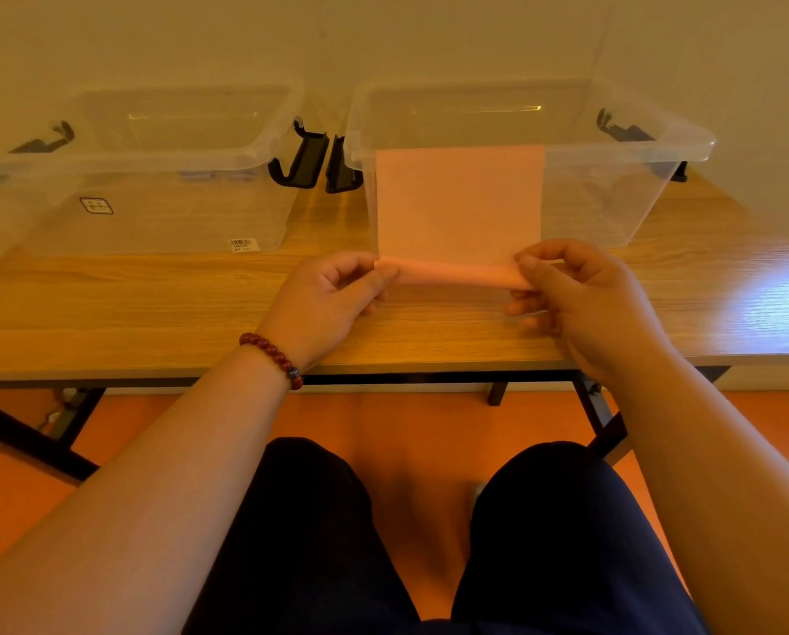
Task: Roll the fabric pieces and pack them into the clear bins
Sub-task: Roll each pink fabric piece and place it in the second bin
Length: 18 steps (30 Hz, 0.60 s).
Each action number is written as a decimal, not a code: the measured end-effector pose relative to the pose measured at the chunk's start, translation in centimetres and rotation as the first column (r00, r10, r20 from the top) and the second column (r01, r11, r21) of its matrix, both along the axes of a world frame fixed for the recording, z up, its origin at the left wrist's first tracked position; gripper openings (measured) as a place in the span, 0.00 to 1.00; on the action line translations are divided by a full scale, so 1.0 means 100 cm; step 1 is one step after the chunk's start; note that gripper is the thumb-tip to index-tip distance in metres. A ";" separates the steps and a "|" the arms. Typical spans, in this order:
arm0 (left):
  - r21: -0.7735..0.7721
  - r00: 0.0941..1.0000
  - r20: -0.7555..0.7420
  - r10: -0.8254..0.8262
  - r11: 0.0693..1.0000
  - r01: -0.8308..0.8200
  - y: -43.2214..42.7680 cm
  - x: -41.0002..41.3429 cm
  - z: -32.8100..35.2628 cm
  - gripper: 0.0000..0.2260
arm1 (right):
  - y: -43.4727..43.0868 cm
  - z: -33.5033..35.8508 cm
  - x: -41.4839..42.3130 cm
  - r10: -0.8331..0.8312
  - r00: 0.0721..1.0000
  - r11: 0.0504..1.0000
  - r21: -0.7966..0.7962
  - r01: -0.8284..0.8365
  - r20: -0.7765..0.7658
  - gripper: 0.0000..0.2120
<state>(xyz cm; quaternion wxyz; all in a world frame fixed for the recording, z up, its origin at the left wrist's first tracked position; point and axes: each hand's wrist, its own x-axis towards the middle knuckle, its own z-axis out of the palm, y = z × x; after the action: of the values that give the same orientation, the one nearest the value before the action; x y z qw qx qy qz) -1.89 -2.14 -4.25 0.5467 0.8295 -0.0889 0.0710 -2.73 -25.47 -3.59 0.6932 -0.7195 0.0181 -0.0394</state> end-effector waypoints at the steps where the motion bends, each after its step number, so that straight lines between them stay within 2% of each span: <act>1: 0.006 1.000 -0.002 0.010 1.000 -0.009 0.000 0.000 0.000 0.05 | -0.001 0.000 0.000 0.004 1.000 1.000 0.012 -0.004 0.007 0.05; 3: 0.001 1.000 -0.010 0.018 1.000 -0.018 -0.001 0.000 0.000 0.05 | -0.002 0.001 -0.002 0.040 0.999 0.999 0.002 -0.040 0.022 0.05; 7: -0.044 1.000 -0.018 0.004 0.999 -0.004 0.000 0.000 0.001 0.06 | -0.006 -0.001 -0.005 0.080 0.995 0.990 -0.119 -0.073 0.056 0.04; 11: -0.114 0.998 -0.011 -0.057 0.992 0.055 0.002 -0.001 0.000 0.12 | -0.003 -0.002 -0.002 0.042 0.998 0.997 -0.072 -0.039 0.037 0.05; 16: -0.032 1.000 -0.005 -0.013 0.999 0.013 0.001 -0.002 0.001 0.08 | 0.001 0.001 0.002 0.029 0.999 0.999 -0.034 -0.030 -0.030 0.10; 18: 0.005 1.000 0.017 0.015 1.000 -0.015 0.000 -0.002 0.002 0.07 | 0.000 0.002 0.002 0.050 0.998 0.999 -0.018 -0.051 -0.045 0.09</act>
<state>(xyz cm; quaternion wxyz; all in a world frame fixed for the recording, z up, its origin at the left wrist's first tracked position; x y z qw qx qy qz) -2.12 -2.19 -4.09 0.5432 0.8310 -0.0874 0.0818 -2.49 -25.44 -3.42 0.6865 -0.7270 0.0153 -0.0060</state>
